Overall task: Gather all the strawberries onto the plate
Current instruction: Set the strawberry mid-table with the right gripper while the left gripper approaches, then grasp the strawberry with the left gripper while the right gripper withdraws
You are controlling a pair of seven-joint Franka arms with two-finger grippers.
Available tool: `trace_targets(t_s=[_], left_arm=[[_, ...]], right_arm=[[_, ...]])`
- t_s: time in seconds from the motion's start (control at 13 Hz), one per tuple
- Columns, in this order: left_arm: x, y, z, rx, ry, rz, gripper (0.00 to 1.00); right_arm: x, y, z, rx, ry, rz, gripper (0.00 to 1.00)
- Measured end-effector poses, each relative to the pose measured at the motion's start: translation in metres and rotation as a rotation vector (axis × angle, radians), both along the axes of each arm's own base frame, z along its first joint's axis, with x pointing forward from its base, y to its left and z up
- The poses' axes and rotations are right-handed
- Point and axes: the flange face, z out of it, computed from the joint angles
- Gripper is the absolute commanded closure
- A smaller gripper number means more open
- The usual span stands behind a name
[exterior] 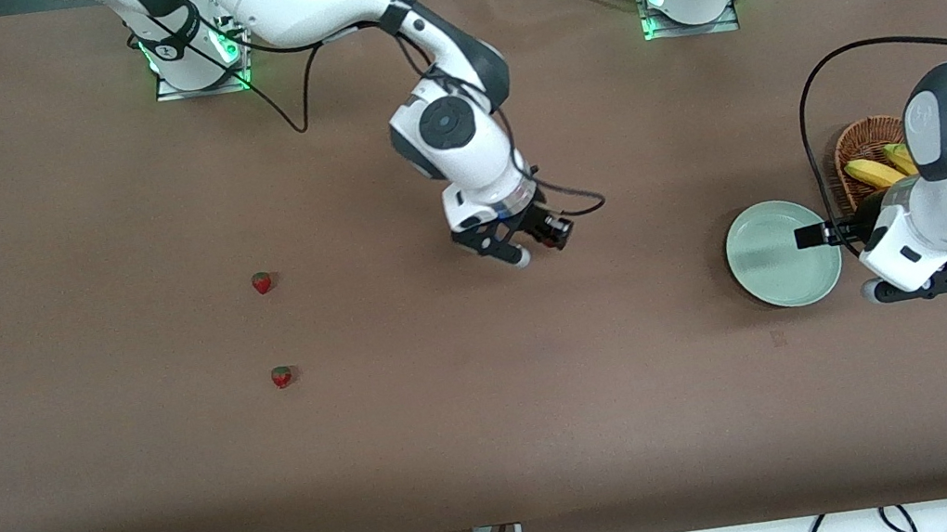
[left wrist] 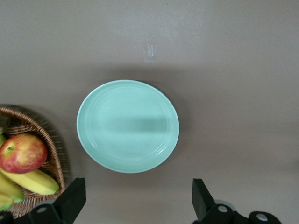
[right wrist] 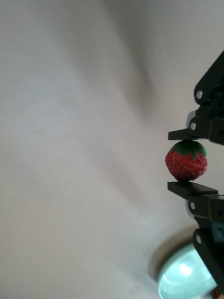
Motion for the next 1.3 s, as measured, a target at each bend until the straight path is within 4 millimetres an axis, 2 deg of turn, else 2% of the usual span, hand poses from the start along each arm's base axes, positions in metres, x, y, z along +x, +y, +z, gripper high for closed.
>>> trace_targets(t_s=[0.08, 0.15, 0.31, 0.46, 0.61, 0.77, 1.0, 1.15, 1.3], left_arm=[[0.003, -0.003, -0.007, -0.001, -0.007, -0.004, 0.0], [0.006, -0.004, -0.015, -0.001, -0.015, -0.006, 0.0], [0.011, -0.005, -0.035, 0.0, -0.014, -0.006, 0.0], [0.012, -0.007, -0.054, -0.004, 0.005, -0.008, 0.0], [0.012, -0.019, -0.067, -0.014, 0.02, -0.019, 0.0], [0.015, -0.044, -0.074, -0.036, -0.001, -0.04, 0.0], [0.02, -0.094, -0.091, -0.048, -0.063, -0.079, 0.0], [0.024, -0.132, -0.107, -0.057, -0.131, -0.109, 0.0], [0.022, -0.173, -0.125, -0.057, -0.177, -0.105, 0.0]], right_arm=[[-0.01, 0.009, -0.008, 0.016, -0.003, -0.013, 0.38], [-0.014, 0.013, -0.014, 0.021, -0.003, -0.018, 0.2], [-0.009, 0.01, -0.015, 0.024, -0.009, -0.031, 0.15], [0.004, 0.003, -0.007, 0.022, -0.014, -0.047, 0.15], [0.024, -0.015, 0.004, -0.023, 0.008, -0.045, 0.14], [0.051, -0.045, 0.027, -0.081, 0.025, 0.015, 0.14], [0.085, -0.1, 0.054, -0.182, 0.058, 0.183, 0.14], [0.101, -0.138, 0.063, -0.251, 0.082, 0.336, 0.14], [0.118, -0.187, 0.062, -0.34, 0.102, 0.48, 0.14]])
